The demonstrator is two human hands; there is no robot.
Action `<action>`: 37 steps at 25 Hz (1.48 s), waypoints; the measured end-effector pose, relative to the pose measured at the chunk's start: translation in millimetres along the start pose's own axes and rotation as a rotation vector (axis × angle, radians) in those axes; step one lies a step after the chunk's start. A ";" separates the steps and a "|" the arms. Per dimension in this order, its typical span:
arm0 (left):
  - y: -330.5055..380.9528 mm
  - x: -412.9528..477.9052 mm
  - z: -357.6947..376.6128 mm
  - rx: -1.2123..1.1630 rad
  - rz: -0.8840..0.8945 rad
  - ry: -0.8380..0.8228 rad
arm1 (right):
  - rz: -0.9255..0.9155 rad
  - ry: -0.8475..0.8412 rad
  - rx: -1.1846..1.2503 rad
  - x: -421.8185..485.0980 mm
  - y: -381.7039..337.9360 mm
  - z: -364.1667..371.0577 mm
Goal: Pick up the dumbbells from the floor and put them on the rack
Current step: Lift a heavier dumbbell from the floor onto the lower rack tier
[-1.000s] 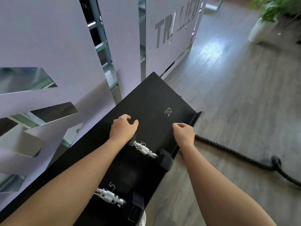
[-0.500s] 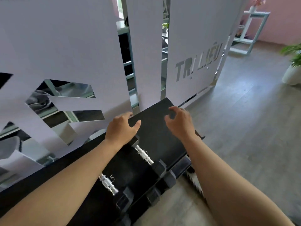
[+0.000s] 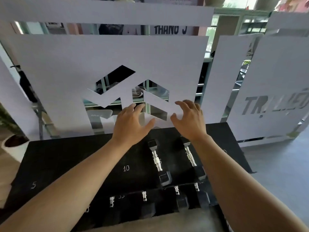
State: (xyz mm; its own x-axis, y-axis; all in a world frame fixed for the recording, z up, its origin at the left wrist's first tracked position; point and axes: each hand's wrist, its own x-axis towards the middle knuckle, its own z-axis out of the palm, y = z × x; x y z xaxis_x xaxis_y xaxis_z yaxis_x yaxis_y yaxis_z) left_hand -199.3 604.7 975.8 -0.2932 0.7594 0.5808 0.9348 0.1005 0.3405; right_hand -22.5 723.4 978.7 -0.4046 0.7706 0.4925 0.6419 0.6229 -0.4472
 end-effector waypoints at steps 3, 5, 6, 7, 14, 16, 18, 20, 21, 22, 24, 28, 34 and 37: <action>-38.1 -54.2 -53.2 0.009 -0.057 0.037 | -0.057 -0.005 -0.024 -39.2 -65.7 15.4; -68.7 -99.6 -88.0 0.020 -0.095 0.036 | -0.094 -0.052 -0.041 -73.8 -110.2 33.1; -83.3 -121.6 -104.3 0.021 -0.113 0.045 | -0.112 -0.075 -0.050 -89.7 -131.3 40.6; -95.6 -146.5 -121.0 0.017 -0.134 0.051 | -0.126 -0.099 -0.048 -107.8 -151.5 46.5; -130.7 -295.0 -218.5 0.025 -0.335 0.108 | -0.204 -0.212 0.032 -220.2 -255.6 50.7; -129.6 -335.3 -245.1 0.056 -0.402 0.119 | -0.248 -0.240 0.090 -251.0 -278.5 49.5; -122.2 -373.2 -265.7 0.072 -0.480 0.103 | -0.272 -0.263 0.155 -280.3 -296.3 51.1; -112.4 -413.7 -286.7 0.087 -0.544 0.078 | -0.283 -0.286 0.209 -314.3 -314.2 54.6; -109.2 -433.2 -297.5 0.083 -0.570 0.067 | -0.269 -0.302 0.233 -332.8 -323.0 55.9; -107.5 -451.8 -310.2 0.089 -0.599 0.068 | -0.255 -0.329 0.263 -349.8 -333.4 57.4; -111.5 -486.3 -338.2 0.131 -0.647 0.073 | -0.217 -0.382 0.326 -384.8 -355.8 59.0; -136.0 -537.3 -391.9 0.130 -0.746 0.105 | -0.175 -0.424 0.438 -430.0 -403.1 68.5; -222.0 -612.0 -471.4 -0.060 -0.895 0.101 | -0.038 -0.542 0.572 -485.0 -517.7 112.8; -281.4 -643.7 -513.4 -0.173 -0.935 0.077 | 0.091 -0.553 0.684 -499.1 -587.9 136.5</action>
State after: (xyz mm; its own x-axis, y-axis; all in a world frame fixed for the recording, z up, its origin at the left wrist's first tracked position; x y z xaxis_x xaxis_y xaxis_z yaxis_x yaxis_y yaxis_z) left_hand -376.3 -242.4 885.7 -0.9249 0.3748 0.0633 0.2746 0.5438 0.7930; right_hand -286.9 -8.9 893.9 -0.7418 0.6658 0.0806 0.2286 0.3640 -0.9029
